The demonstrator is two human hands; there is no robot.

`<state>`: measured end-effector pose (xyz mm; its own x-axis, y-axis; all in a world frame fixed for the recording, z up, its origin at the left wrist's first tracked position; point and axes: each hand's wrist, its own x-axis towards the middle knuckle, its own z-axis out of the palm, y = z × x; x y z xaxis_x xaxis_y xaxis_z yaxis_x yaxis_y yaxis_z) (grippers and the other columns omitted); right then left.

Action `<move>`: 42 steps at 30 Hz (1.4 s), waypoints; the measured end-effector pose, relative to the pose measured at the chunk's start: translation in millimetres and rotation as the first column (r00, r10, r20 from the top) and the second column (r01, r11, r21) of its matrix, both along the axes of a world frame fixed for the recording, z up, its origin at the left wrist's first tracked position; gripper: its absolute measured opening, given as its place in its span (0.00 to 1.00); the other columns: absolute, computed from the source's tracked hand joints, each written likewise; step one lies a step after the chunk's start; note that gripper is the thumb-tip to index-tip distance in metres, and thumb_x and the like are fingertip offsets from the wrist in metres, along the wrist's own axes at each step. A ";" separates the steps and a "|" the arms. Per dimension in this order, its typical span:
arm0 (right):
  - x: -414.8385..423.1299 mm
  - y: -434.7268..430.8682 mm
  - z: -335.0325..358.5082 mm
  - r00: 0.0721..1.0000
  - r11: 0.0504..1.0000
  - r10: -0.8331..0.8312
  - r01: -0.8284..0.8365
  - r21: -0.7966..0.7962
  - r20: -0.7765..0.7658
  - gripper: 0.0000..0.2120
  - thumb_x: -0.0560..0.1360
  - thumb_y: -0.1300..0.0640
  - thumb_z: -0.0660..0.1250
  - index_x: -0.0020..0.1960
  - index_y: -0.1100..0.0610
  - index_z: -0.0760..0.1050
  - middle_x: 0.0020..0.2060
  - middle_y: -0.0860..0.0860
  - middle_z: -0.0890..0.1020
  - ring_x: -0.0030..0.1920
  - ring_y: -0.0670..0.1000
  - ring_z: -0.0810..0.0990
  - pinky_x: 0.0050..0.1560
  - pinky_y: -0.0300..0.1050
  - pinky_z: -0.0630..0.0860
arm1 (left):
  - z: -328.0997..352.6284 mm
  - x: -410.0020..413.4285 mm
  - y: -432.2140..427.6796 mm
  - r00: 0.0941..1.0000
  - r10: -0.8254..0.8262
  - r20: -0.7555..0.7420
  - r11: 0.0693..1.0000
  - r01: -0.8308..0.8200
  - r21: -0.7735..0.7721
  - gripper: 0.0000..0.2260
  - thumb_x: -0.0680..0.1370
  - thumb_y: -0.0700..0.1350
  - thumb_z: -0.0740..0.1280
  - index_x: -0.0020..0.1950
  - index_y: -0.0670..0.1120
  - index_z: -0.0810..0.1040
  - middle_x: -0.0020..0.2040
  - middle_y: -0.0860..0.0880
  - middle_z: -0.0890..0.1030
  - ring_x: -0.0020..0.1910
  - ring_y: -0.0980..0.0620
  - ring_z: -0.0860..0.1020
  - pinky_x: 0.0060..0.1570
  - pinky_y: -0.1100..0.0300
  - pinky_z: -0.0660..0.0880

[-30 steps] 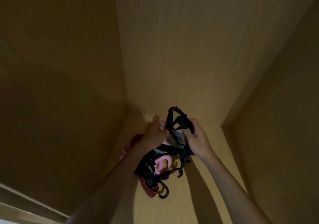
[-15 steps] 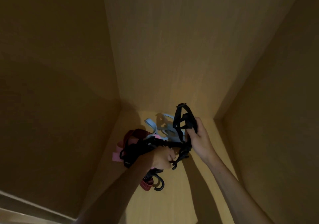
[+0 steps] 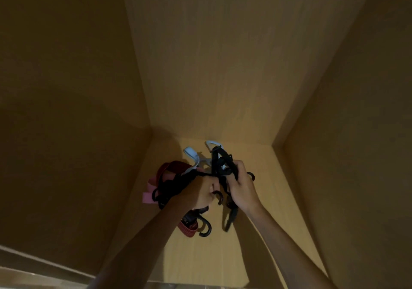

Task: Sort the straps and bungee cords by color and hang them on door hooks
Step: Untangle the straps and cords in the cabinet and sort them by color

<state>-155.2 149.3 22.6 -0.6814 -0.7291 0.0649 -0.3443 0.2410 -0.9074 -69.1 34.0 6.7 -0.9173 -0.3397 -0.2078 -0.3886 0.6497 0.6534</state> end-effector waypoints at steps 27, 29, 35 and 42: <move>-30.5 30.9 64.7 0.972 0.999 0.020 -0.009 -0.048 0.234 0.09 0.80 0.61 0.61 0.51 0.53 0.79 0.41 0.46 0.82 0.45 0.47 0.80 0.48 0.44 0.78 | 82.7 -18.4 -0.9 0.831 0.385 -0.402 0.905 -0.254 0.341 0.02 0.80 0.39 0.60 0.47 0.43 0.71 0.35 0.47 0.76 0.34 0.53 0.74 0.40 0.62 0.71; -27.8 31.0 65.4 0.964 0.997 0.032 -0.012 -0.077 0.264 0.10 0.80 0.61 0.60 0.50 0.51 0.79 0.37 0.48 0.80 0.40 0.49 0.78 0.41 0.47 0.77 | 81.5 -19.8 0.8 0.856 0.357 -0.373 0.912 -0.232 0.339 0.04 0.80 0.43 0.61 0.48 0.44 0.73 0.38 0.44 0.75 0.37 0.49 0.73 0.41 0.57 0.70; -26.1 28.4 63.1 0.992 0.996 0.068 -0.074 0.058 0.107 0.06 0.77 0.62 0.63 0.50 0.54 0.77 0.24 0.39 0.75 0.25 0.39 0.71 0.30 0.33 0.66 | 88.6 -21.3 5.5 0.866 0.349 -0.359 0.914 -0.229 0.335 0.05 0.80 0.45 0.60 0.47 0.48 0.75 0.47 0.40 0.81 0.47 0.43 0.79 0.47 0.52 0.75; -21.6 26.6 65.2 0.986 0.999 0.037 -0.038 0.003 0.164 0.06 0.78 0.60 0.63 0.48 0.62 0.77 0.25 0.49 0.72 0.23 0.47 0.67 0.30 0.44 0.64 | 96.4 -16.0 1.3 0.948 0.212 -0.239 0.931 -0.122 0.343 0.13 0.73 0.33 0.62 0.42 0.52 0.68 0.43 0.45 0.73 0.43 0.48 0.73 0.42 0.57 0.70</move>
